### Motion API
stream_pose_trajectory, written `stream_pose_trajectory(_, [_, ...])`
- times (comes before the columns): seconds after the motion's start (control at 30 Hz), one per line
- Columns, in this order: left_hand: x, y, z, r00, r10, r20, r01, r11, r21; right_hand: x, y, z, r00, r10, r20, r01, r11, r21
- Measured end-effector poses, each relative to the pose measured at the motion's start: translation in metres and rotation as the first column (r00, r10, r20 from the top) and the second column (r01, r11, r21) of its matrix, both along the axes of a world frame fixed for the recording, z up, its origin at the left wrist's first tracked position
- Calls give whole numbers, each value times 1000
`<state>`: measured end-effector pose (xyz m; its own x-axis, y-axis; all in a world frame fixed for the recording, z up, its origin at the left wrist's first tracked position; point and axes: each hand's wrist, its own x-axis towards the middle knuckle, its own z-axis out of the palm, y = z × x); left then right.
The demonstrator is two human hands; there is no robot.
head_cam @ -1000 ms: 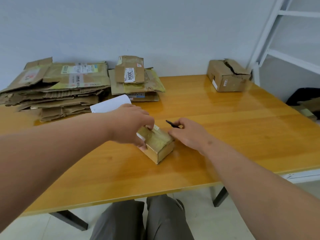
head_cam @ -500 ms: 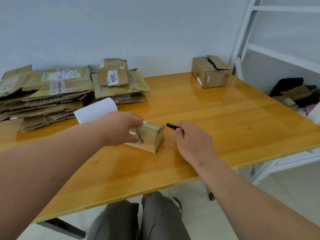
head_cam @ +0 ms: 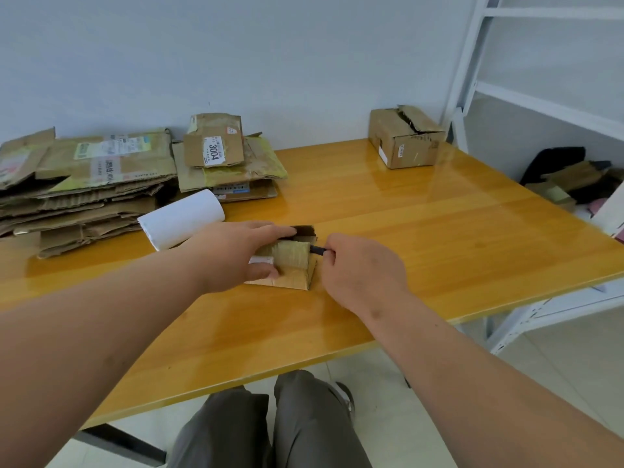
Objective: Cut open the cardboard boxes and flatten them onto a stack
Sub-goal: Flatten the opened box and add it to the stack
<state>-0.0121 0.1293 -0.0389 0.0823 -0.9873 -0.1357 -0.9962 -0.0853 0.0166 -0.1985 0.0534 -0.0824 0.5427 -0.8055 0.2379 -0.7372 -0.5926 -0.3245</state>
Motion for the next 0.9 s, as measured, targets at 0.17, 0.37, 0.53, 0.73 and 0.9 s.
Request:
stream_pose_trajectory(0.17, [-2, -4, -3, 1000, 10, -11, -10, 999, 40, -3, -11, 9, 969, -102, 226, 54, 976, 209])
stream_pose_trajectory(0.37, [-7, 0, -10, 995, -47, 85, 57, 991, -120, 21, -30, 19, 954, -52, 296, -115, 847, 520])
stream_pose_trajectory(0.53, [-12, 19, -16, 958, -85, 274, 154, 958, -242, 34, -36, 25, 971, 136, 194, -211, 869, 448])
stream_pose_trajectory(0.73, [-11, 46, -29, 954, -159, 253, 206, 963, -172, 43, -37, 33, 972, 222, -82, -188, 933, 306])
stream_pose_trajectory(0.9, [-6, 54, -9, 890, 275, -365, -367, 906, -210, 50, -32, 31, 986, 167, -17, -154, 941, 302])
